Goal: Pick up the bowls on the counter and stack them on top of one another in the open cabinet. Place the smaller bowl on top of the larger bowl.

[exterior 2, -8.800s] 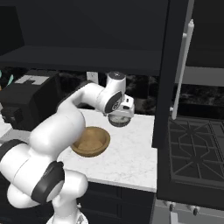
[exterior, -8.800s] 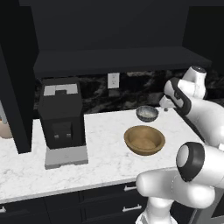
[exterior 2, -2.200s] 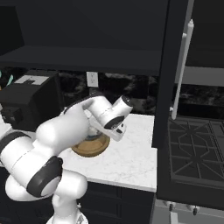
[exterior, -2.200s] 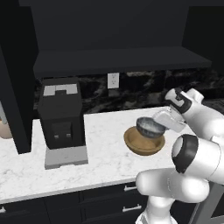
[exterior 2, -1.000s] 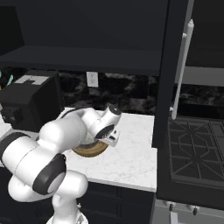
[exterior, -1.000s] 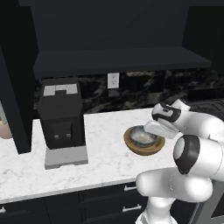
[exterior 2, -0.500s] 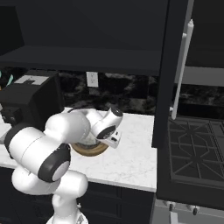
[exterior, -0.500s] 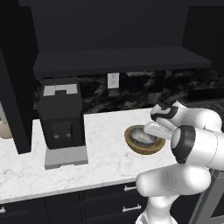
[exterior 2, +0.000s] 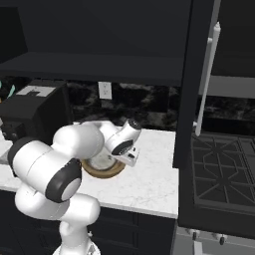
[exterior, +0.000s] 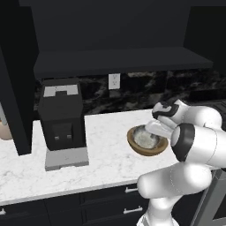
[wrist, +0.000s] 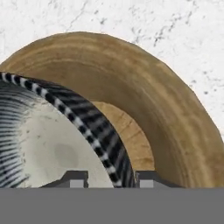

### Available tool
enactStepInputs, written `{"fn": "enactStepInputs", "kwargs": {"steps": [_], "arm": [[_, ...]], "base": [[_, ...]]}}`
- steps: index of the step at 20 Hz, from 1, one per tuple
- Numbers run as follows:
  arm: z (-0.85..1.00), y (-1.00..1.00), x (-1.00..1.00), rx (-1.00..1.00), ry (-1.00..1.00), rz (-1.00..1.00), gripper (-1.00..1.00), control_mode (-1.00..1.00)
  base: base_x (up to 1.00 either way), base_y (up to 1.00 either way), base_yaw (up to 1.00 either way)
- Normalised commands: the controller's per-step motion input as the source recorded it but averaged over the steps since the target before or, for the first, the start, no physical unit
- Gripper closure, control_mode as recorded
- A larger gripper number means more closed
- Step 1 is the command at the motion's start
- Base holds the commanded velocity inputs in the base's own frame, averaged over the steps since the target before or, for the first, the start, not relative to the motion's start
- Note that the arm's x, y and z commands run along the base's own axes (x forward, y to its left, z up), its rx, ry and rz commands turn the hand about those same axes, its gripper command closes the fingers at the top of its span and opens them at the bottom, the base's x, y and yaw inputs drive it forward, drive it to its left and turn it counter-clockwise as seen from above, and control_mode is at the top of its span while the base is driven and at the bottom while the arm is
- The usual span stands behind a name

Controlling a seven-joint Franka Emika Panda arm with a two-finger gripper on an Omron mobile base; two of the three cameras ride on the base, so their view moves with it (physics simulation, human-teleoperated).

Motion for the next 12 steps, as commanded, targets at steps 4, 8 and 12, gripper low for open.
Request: {"fn": "enactStepInputs", "kwargs": {"steps": [4, 8, 12], "arm": [[0.33, 0.0, -0.04, 0.0, 0.0, 0.0, -1.0, -1.0], [0.48, 0.0, -0.04, 0.0, 0.0, 0.0, -1.0, -1.0], [0.24, -0.04, -0.1, 0.0, 0.0, 0.0, -1.0, -1.0]], "base": [[0.0, 0.0, 0.0], [0.0, 0.0, 0.0], [0.0, 0.0, 0.0]]}}
